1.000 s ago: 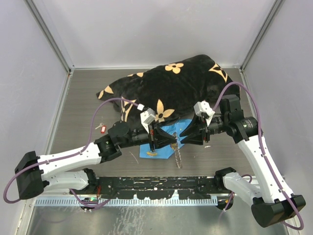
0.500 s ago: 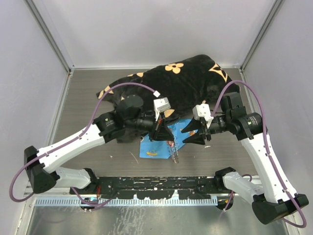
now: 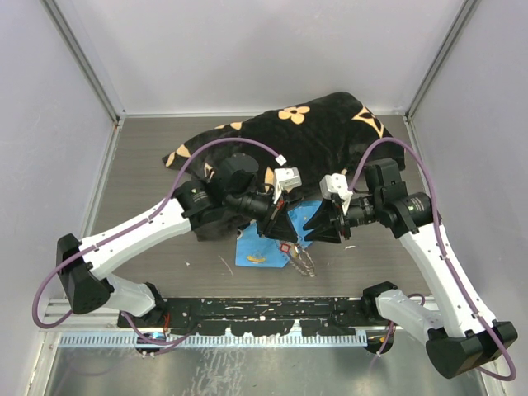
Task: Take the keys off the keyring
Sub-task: Remove the key from the keyring.
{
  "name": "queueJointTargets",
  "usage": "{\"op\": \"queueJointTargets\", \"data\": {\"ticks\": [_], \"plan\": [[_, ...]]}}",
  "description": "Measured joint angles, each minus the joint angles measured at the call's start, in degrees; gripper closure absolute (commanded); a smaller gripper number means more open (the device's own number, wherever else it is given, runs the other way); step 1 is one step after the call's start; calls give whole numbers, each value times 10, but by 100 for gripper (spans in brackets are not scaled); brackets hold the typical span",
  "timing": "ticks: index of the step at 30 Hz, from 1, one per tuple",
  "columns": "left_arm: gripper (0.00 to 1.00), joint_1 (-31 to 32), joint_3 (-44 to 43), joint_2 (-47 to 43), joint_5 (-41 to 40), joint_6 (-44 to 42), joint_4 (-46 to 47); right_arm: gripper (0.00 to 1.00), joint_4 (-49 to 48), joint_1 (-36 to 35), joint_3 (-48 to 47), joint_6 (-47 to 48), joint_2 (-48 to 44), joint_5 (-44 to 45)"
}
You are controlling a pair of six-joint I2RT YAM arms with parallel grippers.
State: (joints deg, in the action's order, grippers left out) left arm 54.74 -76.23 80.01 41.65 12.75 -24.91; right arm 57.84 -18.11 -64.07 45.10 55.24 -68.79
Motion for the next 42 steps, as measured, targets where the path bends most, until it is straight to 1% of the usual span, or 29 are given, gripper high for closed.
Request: {"op": "queueJointTargets", "data": {"ticks": [16,35,42], "plan": [[100,0,-2,0,14,0,3,67,-12,-7,10,-18,-1,-25],[100,0,-3,10,22,3,16,72,-22,-14,30,-24,-1,-33],[100,0,-4,13,24,9,19,80,-26,-15,33,-26,-1,-33]]}}
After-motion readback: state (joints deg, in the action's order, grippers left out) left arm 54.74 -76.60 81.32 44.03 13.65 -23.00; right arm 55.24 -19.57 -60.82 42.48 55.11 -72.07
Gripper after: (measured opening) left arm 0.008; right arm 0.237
